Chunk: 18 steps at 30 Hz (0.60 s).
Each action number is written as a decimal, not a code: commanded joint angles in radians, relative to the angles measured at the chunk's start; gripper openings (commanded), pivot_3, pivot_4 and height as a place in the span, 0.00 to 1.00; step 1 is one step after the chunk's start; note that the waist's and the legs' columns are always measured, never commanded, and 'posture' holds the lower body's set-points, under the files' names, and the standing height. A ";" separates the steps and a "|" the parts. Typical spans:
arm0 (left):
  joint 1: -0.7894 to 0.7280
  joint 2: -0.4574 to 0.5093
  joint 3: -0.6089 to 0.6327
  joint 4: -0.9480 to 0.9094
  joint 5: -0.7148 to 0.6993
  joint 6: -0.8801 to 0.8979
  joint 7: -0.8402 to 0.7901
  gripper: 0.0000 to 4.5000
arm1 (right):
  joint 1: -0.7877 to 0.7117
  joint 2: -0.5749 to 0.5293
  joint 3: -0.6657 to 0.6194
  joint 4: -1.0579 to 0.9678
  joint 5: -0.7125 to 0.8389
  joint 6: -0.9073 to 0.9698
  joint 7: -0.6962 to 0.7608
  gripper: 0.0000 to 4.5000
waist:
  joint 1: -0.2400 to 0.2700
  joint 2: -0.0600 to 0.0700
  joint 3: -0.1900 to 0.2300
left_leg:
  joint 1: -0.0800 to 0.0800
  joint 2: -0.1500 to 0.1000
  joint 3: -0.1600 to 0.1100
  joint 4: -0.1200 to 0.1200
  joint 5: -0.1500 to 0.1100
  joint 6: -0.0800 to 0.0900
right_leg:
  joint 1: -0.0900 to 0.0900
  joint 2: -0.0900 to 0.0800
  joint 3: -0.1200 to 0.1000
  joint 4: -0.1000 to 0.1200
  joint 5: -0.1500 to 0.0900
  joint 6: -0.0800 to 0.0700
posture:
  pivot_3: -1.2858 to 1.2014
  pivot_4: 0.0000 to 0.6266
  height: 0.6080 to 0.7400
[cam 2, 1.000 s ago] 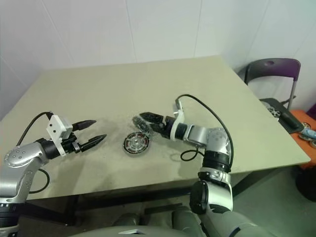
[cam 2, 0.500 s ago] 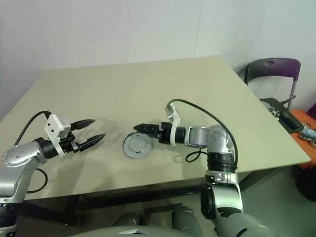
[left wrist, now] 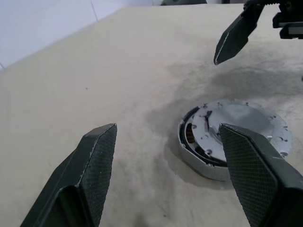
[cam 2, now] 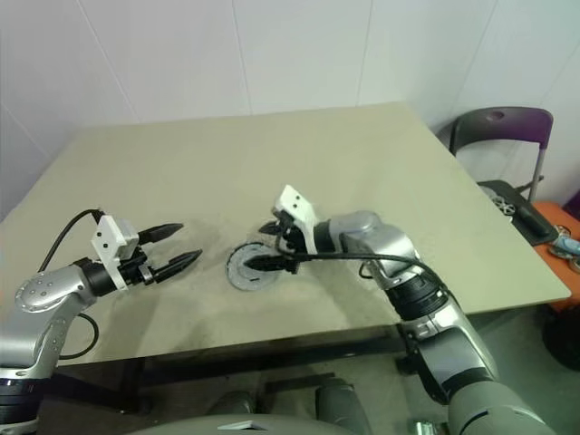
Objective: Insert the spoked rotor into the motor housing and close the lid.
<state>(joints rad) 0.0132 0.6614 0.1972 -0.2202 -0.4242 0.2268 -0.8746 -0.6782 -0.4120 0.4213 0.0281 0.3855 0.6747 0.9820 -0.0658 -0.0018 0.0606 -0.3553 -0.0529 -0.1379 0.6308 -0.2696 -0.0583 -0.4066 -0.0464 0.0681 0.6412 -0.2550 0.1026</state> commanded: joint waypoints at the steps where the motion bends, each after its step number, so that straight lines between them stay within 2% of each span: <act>1: 0.013 -0.005 0.009 -0.045 -0.007 -0.007 0.009 0.81 | -0.029 0.008 0.031 0.037 -0.070 -0.096 0.045 1.00 | 0.001 0.000 0.000 | 0.000 0.000 0.000 0.000 0.000 0.000 | 0.000 0.000 0.000 0.000 0.000 0.000 | 0.52 0.00 1.00; 18: 0.061 -0.018 0.011 -0.097 -0.010 0.002 0.038 0.81 | -0.052 0.097 0.055 0.231 -0.243 -0.268 0.098 1.00 | 0.023 0.000 0.000 | 0.001 0.000 0.000 0.000 0.000 0.000 | 0.000 0.000 0.000 0.001 0.001 -0.002 | 0.52 0.00 1.00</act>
<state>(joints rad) 0.0798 0.6372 0.1893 -0.2813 -0.4242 0.2352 -0.8425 -0.6961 -0.3264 0.4861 0.2542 0.1551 0.4335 1.0764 -0.0432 -0.0017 0.0606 -0.3547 -0.0533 -0.1379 0.6311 -0.2696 -0.0583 -0.4065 -0.0459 0.0680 0.6424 -0.2539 0.1007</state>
